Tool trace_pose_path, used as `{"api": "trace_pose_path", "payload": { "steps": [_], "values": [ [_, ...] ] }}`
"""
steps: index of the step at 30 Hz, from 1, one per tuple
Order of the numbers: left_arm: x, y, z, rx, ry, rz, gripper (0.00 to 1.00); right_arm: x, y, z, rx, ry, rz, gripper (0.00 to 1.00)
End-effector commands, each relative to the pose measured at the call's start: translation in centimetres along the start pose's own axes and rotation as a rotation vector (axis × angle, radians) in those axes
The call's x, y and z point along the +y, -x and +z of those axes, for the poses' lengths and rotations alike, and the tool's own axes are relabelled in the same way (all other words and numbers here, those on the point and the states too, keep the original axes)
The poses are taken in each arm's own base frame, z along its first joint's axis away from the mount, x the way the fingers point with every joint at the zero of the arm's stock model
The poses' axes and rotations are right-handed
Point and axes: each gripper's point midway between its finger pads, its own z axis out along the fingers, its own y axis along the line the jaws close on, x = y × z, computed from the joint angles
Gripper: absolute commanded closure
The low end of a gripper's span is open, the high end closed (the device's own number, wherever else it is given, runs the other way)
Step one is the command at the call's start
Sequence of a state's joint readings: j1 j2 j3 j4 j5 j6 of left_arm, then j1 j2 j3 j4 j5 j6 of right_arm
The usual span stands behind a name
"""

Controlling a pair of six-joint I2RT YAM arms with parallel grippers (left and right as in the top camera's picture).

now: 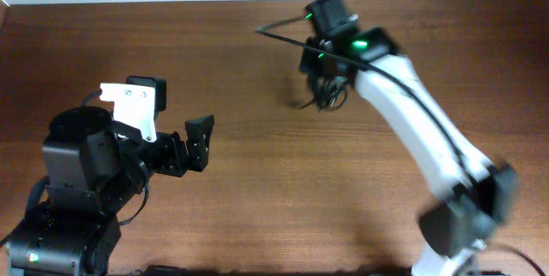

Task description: Untangle cables

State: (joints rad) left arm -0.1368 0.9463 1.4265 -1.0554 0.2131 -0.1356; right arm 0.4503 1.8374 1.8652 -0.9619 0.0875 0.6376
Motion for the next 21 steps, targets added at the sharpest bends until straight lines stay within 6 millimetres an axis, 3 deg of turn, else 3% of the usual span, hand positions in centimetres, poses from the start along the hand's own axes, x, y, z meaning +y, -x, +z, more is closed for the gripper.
{"api": "trace_pose_path", "payload": {
  "steps": [1, 5, 10, 11, 15, 21],
  "values": [
    [0.2, 0.1, 0.1, 0.000, 0.012, 0.009, 0.02, 1.6, 2.9, -9.8, -0.189, 0.106, -0.083, 0.96],
    [0.5, 0.0, 1.3, 0.031, 0.016, 0.003, 0.02, 3.0, 2.5, -14.5, -0.281, 0.144, -0.172, 0.96],
    [0.6, -0.7, 6.2, 0.127, -0.033, -0.020, 0.02, 1.8, 1.6, -14.9, -0.303, 0.023, -0.240, 0.96],
    [-1.2, -0.6, 8.6, 0.157, -0.166, -0.033, 0.02, 1.4, 1.3, -14.7, -0.287, 0.005, -0.249, 0.96],
    [-6.4, 2.1, 12.0, 0.107, -0.559, -0.009, 0.02, 1.1, 1.2, -15.1, -0.286, -0.009, -0.295, 0.96],
    [-8.8, 2.7, 15.5, 0.094, -0.846, 0.022, 0.02, -0.8, 1.8, -17.6, -0.343, -0.076, -0.301, 0.96]
  ]
}}
